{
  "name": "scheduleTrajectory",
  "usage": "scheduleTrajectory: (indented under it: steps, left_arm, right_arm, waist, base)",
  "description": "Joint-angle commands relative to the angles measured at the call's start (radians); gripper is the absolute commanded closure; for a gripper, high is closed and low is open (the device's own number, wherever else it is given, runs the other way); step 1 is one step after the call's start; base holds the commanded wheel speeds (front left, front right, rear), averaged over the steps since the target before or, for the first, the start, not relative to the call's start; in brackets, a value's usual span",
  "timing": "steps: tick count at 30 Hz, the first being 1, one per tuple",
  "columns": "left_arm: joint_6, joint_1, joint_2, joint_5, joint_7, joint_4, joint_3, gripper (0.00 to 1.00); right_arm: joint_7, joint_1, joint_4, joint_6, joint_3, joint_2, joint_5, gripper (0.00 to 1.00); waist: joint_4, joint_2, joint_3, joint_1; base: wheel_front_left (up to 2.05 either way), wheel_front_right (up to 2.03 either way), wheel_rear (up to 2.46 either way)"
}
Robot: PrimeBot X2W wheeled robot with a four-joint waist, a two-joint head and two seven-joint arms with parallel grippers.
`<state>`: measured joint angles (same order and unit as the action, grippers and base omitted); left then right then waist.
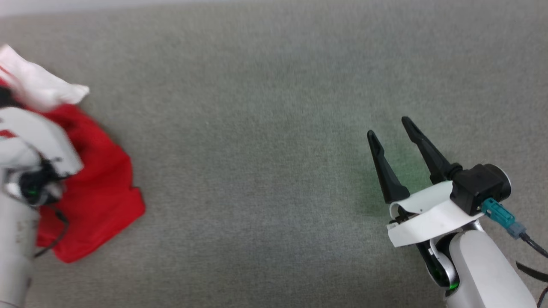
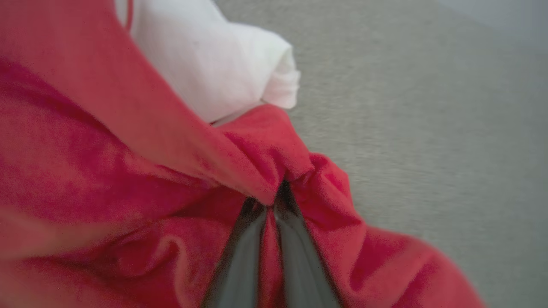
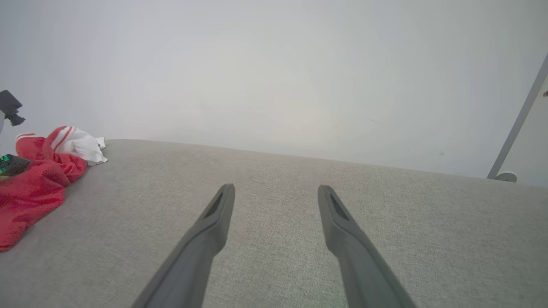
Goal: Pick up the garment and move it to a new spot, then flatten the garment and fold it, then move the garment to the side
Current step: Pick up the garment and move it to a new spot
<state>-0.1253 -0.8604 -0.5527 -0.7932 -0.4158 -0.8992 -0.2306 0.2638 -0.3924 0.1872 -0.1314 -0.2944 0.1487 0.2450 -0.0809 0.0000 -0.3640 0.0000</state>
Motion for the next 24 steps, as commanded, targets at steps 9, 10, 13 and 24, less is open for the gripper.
scheduleTrajectory:
  steps: [9,10,13,24]
  left_arm:
    - [-0.005,0.02,-0.012,-0.051,0.064,0.246,-0.14,1.0]
    - [-0.005,0.016,-0.009,-0.057,0.063,0.285,-0.157,1.0]
    - [-0.005,-0.001,0.006,-0.077,0.042,0.407,-0.208,1.0]
    - [-0.005,-0.131,0.143,-0.067,-0.097,0.649,-0.433,1.0]
  right_arm:
    - [0.0,0.07,-0.001,0.001,0.05,-0.027,0.013,0.0]
    - [0.0,0.075,-0.004,0.001,0.059,-0.032,0.014,0.0]
    - [0.0,0.086,-0.018,0.001,0.089,-0.045,0.02,0.0]
    - [0.0,0.075,-0.075,0.001,0.209,-0.089,0.055,0.0]
  waist:
    - [0.023,0.0,0.146,0.0]
    - [0.015,0.0,0.148,0.0]
    - [-0.016,0.0,0.139,0.0]
    - [-0.186,0.0,0.043,0.0]
  base:
    - [0.0,0.0,0.0]
    - [0.0,0.0,0.0]
    - [0.0,0.0,0.0]
    - [0.0,0.0,0.0]
